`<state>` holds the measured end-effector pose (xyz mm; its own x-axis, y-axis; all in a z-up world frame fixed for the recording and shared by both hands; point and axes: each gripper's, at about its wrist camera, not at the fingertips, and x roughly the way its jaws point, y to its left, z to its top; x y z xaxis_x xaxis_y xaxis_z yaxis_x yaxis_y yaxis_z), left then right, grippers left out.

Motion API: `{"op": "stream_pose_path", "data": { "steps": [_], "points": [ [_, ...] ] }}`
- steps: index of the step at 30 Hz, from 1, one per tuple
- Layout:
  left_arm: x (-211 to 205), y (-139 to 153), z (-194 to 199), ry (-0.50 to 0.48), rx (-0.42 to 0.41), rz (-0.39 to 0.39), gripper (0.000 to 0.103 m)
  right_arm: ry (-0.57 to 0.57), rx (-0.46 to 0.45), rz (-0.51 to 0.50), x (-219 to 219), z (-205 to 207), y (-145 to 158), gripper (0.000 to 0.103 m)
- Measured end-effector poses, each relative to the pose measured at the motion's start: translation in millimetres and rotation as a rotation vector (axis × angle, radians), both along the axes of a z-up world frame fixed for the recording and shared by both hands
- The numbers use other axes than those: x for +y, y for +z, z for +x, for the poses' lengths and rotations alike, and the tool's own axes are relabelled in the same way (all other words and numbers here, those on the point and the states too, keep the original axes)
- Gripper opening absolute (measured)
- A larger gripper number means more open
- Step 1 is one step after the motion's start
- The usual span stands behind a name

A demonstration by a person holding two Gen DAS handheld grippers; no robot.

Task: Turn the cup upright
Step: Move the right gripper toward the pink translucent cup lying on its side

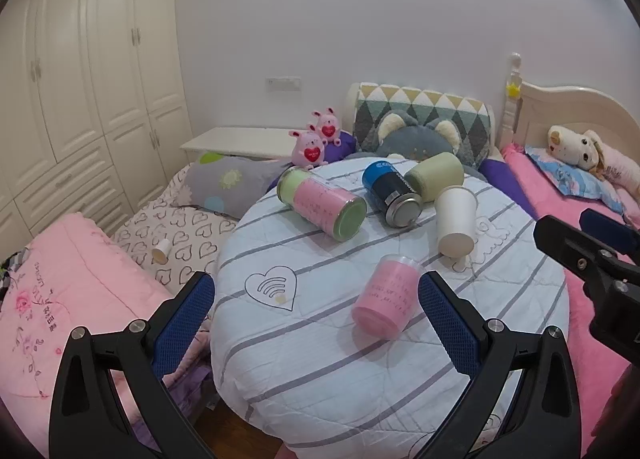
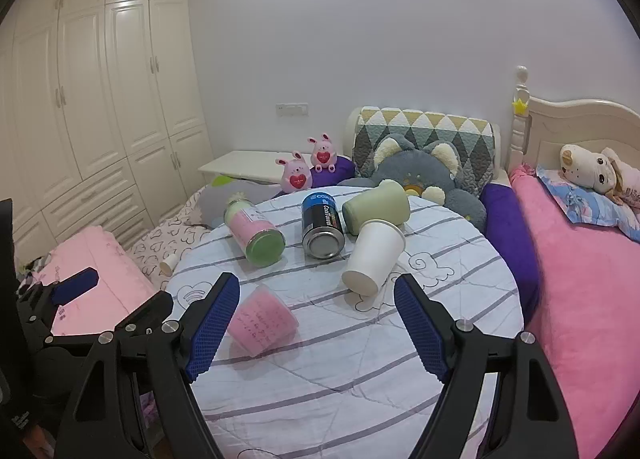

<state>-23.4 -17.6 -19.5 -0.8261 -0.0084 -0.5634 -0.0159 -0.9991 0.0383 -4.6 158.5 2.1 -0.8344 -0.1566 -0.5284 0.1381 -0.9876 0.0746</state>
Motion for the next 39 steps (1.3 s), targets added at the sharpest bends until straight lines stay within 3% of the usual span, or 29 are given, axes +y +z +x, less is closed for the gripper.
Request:
{"op": "stream_pose_path", "data": {
  "steps": [30, 39],
  "points": [
    [12.9, -4.2, -11.6, -0.002, -0.019, -0.057, 0.103, 0.013, -0.012, -0.016, 8.1, -12.9, -9.6, 0.081],
    [9.4, -14.4, -22.8, 0.001, -0.051, -0.065, 0.103, 0.019, -0.097, -0.103, 17.8, -30.9, -29.2, 0.081]
  ]
}}
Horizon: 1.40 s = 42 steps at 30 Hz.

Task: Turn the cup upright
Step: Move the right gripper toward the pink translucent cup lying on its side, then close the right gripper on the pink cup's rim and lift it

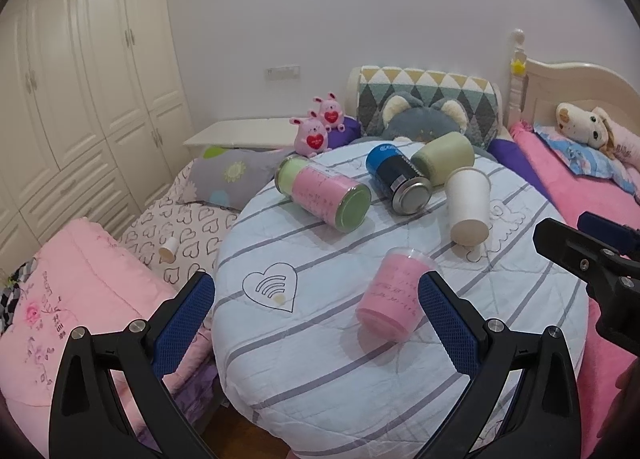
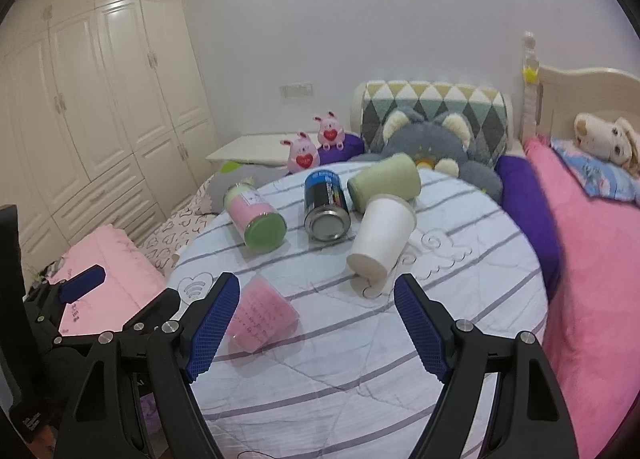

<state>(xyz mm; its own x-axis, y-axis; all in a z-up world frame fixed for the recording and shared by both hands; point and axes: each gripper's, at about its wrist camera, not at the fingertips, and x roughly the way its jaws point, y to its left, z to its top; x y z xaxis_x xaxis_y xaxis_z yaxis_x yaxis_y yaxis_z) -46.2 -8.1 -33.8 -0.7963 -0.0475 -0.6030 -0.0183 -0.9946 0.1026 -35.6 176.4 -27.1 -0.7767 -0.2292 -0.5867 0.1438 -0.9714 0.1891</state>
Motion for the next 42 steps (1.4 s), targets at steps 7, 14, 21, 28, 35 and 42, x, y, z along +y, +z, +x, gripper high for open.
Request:
{"op": "stream_pose_path", "data": {
  "steps": [7, 14, 21, 28, 35, 42],
  "points": [
    [-7.2, -11.1, -10.2, 0.008, -0.033, -0.001, 0.103, 0.014, -0.063, -0.065, -1.3, -11.1, -14.7, 0.081],
    [-17.9, -22.3, -21.5, 0.012, -0.064, 0.002, 0.103, 0.03, -0.143, -0.148, -8.3, -26.6, -34.1, 0.081],
    [-33.8, -31.3, -29.3, 0.017, -0.081, -0.005, 0.103, 0.038, -0.22, -0.249, -21.9, -37.2, -52.7, 0.081],
    [-62.0, -42.2, -37.8, 0.053, -0.089, -0.019, 0.103, 0.003, -0.292, -0.347, -43.1, -45.1, -74.3, 0.081],
    [-76.1, -53.7, -46.2, 0.034, -0.113, 0.003, 0.103, -0.047, -0.368, -0.426, -56.3, -59.2, -100.8, 0.081],
    [-69.4, -60.6, -52.7, -0.006, -0.146, 0.027, 0.103, -0.002, -0.375, -0.424, -50.6, -72.4, -108.4, 0.081]
  ]
}}
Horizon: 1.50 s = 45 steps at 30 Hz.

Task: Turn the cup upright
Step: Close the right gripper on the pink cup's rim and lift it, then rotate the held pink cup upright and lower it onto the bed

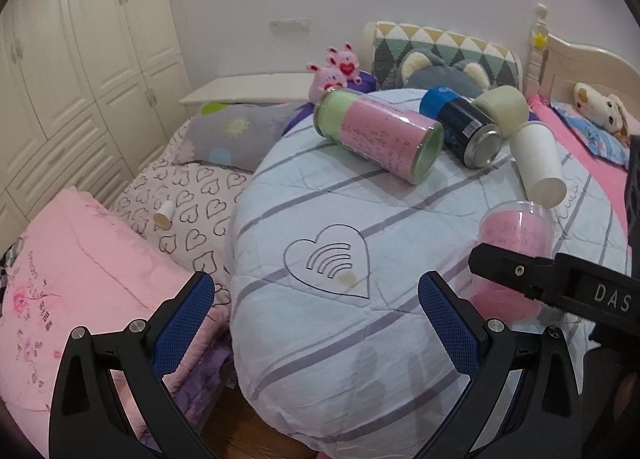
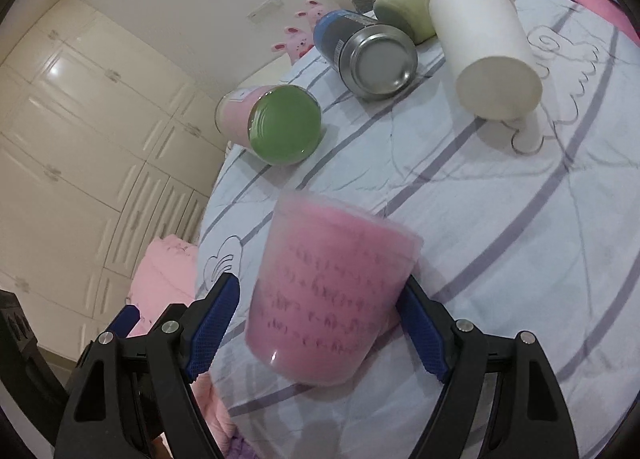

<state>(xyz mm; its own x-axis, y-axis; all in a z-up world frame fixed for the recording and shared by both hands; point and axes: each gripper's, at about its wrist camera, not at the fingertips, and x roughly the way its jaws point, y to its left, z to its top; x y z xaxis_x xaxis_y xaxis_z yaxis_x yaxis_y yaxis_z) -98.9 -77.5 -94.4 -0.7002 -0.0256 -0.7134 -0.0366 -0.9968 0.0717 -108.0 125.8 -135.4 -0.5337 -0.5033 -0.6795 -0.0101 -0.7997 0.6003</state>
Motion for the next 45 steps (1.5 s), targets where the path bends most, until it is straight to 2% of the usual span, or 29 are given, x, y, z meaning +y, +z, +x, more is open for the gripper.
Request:
{"op": "stream_pose_path", "data": {
  "steps": [2, 8, 12, 16, 20, 24, 25, 27, 28, 32, 38, 45],
  "points": [
    [2.8, -0.4, 0.4, -0.007, -0.003, 0.002, 0.103, 0.033, 0.0, 0.025, 1.7, -4.6, 1.0, 0.072],
    [16.8, -2.1, 0.6, -0.039, -0.024, 0.026, 0.103, 0.198, 0.028, 0.173, 4.7, -11.5, 17.5, 0.071],
    [32.0, 0.5, 4.0, -0.047, -0.013, 0.012, 0.103, 0.275, 0.02, 0.219, 16.4, -15.6, 27.0, 0.071],
    [48.2, 0.7, 4.9, -0.066, -0.023, 0.026, 0.103, 0.34, -0.004, 0.321, 27.6, -19.9, 38.6, 0.071],
    [64.0, -0.1, 5.3, -0.063, -0.024, -0.001, 0.103, 0.396, -0.009, 0.36, 35.0, -23.4, 38.8, 0.071],
    [75.5, -1.2, 6.5, -0.064, -0.041, -0.013, 0.103, 0.447, -0.023, 0.342, 35.8, -29.8, 28.4, 0.072],
    [77.3, -1.3, 7.4, -0.063, -0.046, -0.016, 0.103, 0.448, -0.028, 0.337, 36.7, -30.7, 27.3, 0.072],
    [79.7, -0.1, 10.3, -0.062, -0.049, -0.013, 0.103, 0.435, -0.01, 0.307, 43.2, -28.7, 28.9, 0.082],
    [80.8, 1.1, 11.5, -0.063, -0.051, -0.008, 0.103, 0.431, -0.004, 0.295, 45.8, -26.8, 31.4, 0.084],
    [87.1, 6.8, 14.8, -0.066, -0.048, 0.029, 0.103, 0.406, 0.052, 0.286, 61.8, -14.9, 50.9, 0.084],
    [102.4, 12.8, 12.5, -0.069, -0.049, 0.083, 0.103, 0.327, 0.137, 0.369, 82.8, 2.2, 71.9, 0.084],
    [127.8, 12.3, 1.4, -0.084, -0.068, 0.092, 0.103, 0.253, 0.171, 0.375, 113.5, 7.0, 76.8, 0.084]
  ]
}}
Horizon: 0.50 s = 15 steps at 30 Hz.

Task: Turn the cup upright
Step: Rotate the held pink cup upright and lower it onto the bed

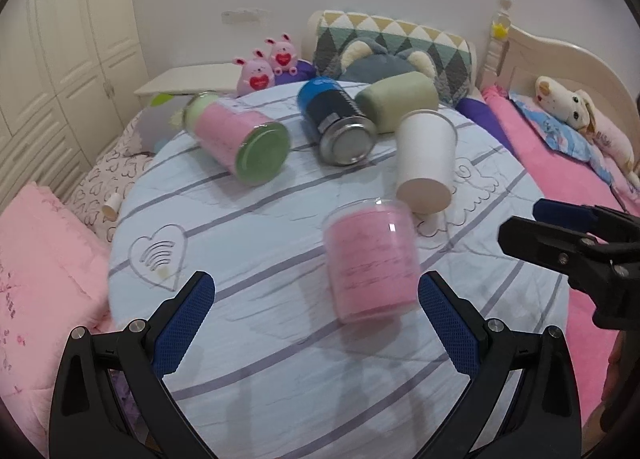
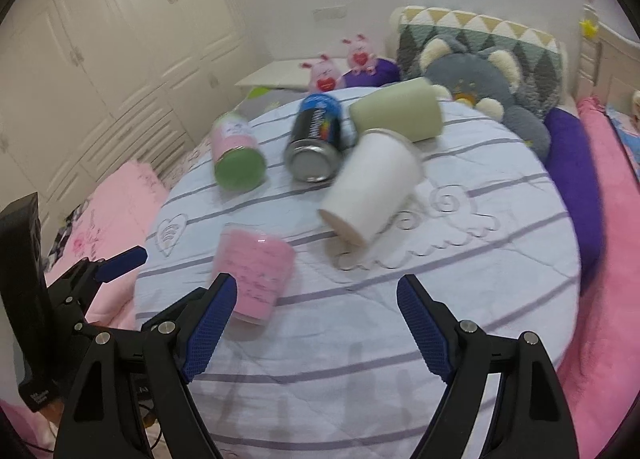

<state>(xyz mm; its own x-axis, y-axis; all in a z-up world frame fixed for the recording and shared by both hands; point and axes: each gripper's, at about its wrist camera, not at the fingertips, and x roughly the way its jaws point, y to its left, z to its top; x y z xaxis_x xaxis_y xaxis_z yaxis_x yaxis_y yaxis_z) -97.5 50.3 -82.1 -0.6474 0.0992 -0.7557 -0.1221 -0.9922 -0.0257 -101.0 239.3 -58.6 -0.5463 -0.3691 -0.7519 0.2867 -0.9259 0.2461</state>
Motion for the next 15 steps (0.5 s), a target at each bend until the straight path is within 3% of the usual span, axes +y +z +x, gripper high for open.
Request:
{"op": "stream_pose_path", "data": {
  "steps": [15],
  "points": [
    [39.0, -19.6, -36.8, -0.01, -0.09, -0.016, 0.103, -0.017, -0.003, -0.05, 28.7, -18.7, -17.1, 0.084]
  ]
}}
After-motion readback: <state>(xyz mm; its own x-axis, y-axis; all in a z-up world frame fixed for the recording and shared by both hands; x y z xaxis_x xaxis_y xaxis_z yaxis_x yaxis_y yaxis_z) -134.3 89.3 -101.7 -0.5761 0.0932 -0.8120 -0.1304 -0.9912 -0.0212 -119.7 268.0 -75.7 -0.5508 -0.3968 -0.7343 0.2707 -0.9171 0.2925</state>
